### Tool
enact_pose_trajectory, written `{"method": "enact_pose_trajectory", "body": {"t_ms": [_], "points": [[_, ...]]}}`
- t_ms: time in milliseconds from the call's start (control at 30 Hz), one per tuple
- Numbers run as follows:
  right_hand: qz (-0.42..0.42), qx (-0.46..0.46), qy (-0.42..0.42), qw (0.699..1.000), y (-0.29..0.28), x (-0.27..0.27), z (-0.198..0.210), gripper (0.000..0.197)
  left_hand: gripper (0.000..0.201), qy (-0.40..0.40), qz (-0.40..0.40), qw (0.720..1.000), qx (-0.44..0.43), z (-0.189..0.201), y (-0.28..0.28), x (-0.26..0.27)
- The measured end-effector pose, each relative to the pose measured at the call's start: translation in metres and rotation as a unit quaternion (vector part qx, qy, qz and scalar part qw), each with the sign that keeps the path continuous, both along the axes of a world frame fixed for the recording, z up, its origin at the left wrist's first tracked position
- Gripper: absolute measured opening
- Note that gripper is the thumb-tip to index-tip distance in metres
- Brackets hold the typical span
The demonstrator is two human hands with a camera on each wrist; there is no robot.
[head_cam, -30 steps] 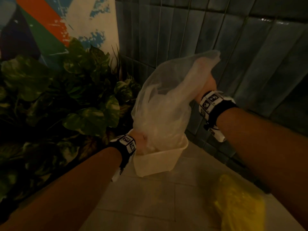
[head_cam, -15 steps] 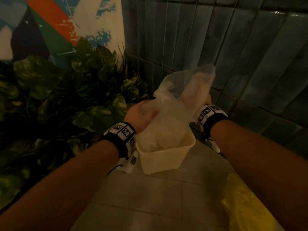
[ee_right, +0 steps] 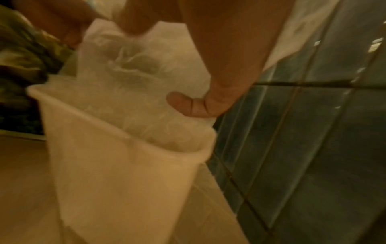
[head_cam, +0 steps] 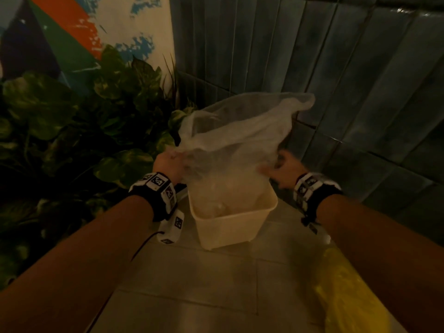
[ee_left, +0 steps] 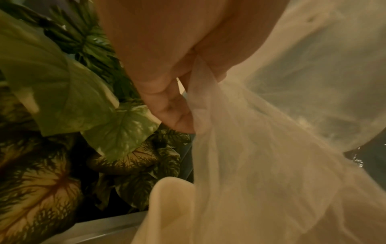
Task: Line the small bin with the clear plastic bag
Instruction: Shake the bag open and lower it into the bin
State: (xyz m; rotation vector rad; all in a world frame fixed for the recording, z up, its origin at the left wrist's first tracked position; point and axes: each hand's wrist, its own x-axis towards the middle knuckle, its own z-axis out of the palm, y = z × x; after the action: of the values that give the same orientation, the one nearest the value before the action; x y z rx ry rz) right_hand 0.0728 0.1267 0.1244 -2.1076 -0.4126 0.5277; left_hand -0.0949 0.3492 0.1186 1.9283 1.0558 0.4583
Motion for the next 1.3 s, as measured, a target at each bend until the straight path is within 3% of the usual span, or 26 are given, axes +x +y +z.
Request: {"method": "enact_pose_trajectory", "body": {"t_ms": [100,267,367,467,533,600,700,767,833,900,1000,1067,1133,1200,1300], "points": [[0.095,-0.063,-0.009,0.993,0.014,-0.021,-0.02,0.098,0.027,-0.04,0.007,0.999,-0.015,-0.004,0.004,0.002],[0.055,-0.156,-0.165,0.972,0.033,-0.019,-0.027,0.031,0.026,-0.064,0.016,0.997,-0.04,-0.005,0.014,-0.001],[0.087,-0.254,-0.222,0.937,0.032,-0.013,-0.038,0.023,0.027,-0.074,0.011,0.997,-0.027,0.006,0.015,-0.003],[0.141,-0.329,-0.199,0.912,0.033,-0.012,-0.049,0.033,0.031,-0.065,-0.023,0.998,0.001,0.009,0.013,0.0],[0.169,-0.359,-0.159,0.904,0.034,-0.012,-0.052,0.052,0.033,-0.04,-0.06,0.997,0.017,0.004,0.009,0.001],[0.149,-0.331,-0.136,0.922,0.032,-0.009,-0.05,0.071,0.032,0.001,-0.099,0.995,0.031,-0.005,0.002,0.003],[0.101,-0.194,-0.106,0.97,0.025,-0.002,-0.038,0.083,0.033,0.032,-0.115,0.993,0.019,-0.016,-0.004,0.003],[0.009,-0.077,-0.065,0.995,0.019,0.007,-0.03,0.109,0.029,0.007,-0.108,0.994,-0.014,-0.02,-0.007,0.001],[-0.122,0.044,-0.004,0.992,0.015,0.013,-0.023,0.139,0.025,-0.017,-0.116,0.993,-0.024,-0.021,-0.011,-0.002],[-0.144,0.11,-0.025,0.983,0.014,0.014,-0.016,0.14,0.029,-0.023,-0.132,0.991,-0.026,-0.02,-0.014,-0.006],[-0.102,0.098,-0.13,0.981,0.018,0.016,-0.002,0.123,0.038,-0.033,-0.155,0.987,-0.03,-0.024,-0.012,-0.01],[-0.017,0.007,-0.216,0.976,0.024,0.018,0.001,0.09,0.05,-0.026,-0.178,0.983,-0.024,-0.031,-0.008,-0.009],[0.036,-0.049,-0.264,0.963,0.027,0.024,0.002,0.051,0.082,-0.012,-0.198,0.98,-0.013,-0.04,-0.006,-0.006],[0.015,-0.046,-0.293,0.955,0.029,0.029,0.011,0.028,0.12,0.037,-0.191,0.981,0.006,-0.052,-0.004,-0.001],[-0.025,-0.012,-0.333,0.943,0.035,0.042,0.036,0.028,0.14,0.193,-0.185,0.96,0.087,-0.068,-0.009,0.008]]}}
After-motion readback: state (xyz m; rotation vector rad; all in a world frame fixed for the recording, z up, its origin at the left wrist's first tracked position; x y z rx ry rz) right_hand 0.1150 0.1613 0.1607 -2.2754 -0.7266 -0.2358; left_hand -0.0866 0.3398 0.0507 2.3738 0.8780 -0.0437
